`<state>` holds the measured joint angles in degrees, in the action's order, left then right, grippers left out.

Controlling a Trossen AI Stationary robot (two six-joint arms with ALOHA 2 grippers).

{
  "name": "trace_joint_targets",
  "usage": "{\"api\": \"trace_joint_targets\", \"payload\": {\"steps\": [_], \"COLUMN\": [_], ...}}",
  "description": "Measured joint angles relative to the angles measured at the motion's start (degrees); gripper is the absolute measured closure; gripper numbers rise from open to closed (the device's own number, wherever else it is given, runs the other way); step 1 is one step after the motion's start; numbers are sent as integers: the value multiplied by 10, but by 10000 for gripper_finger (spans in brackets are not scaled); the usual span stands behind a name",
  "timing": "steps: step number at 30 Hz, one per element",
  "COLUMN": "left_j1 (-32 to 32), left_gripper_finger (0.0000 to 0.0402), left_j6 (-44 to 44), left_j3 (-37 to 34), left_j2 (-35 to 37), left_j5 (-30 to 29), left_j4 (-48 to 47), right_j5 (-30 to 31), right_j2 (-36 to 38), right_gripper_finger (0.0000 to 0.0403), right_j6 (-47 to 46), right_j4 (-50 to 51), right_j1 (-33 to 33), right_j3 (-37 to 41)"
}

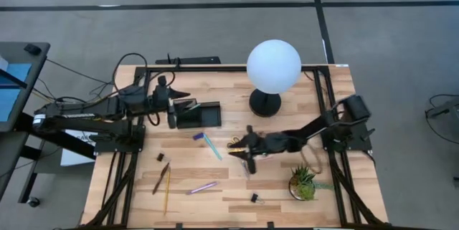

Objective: Pick and place office supplies into organizer
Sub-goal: Put the blue pen into the black desk organizer

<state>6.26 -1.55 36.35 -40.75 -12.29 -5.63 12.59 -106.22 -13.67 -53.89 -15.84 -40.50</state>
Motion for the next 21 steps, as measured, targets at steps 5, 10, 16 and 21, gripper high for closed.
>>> {"api": "trace_joint_targets", "payload": {"steps": [5, 10, 16, 21], "left_j1": [-7, -11, -11, -11], "left_gripper_finger": [276, 276, 276, 276], "left_j6": [21, 22, 22, 22], "left_j3": [0, 0, 0, 0], "left_j2": [-6, -6, -6, -6], "left_j5": [-4, -4, -4, -4], "left_j4": [-26, -38, -45, -45], "right_j5": [68, 121, 173, 213], "right_j2": [-59, -97, -151, -184], "right_gripper_finger": [286, 286, 289, 302], "right_j6": [-41, -112, -124, -133], "right_j4": [142, 320, 354, 354], "right_j1": [2, -3, -21, -32], "right_j3": [-107, -207, -280, -310]}}
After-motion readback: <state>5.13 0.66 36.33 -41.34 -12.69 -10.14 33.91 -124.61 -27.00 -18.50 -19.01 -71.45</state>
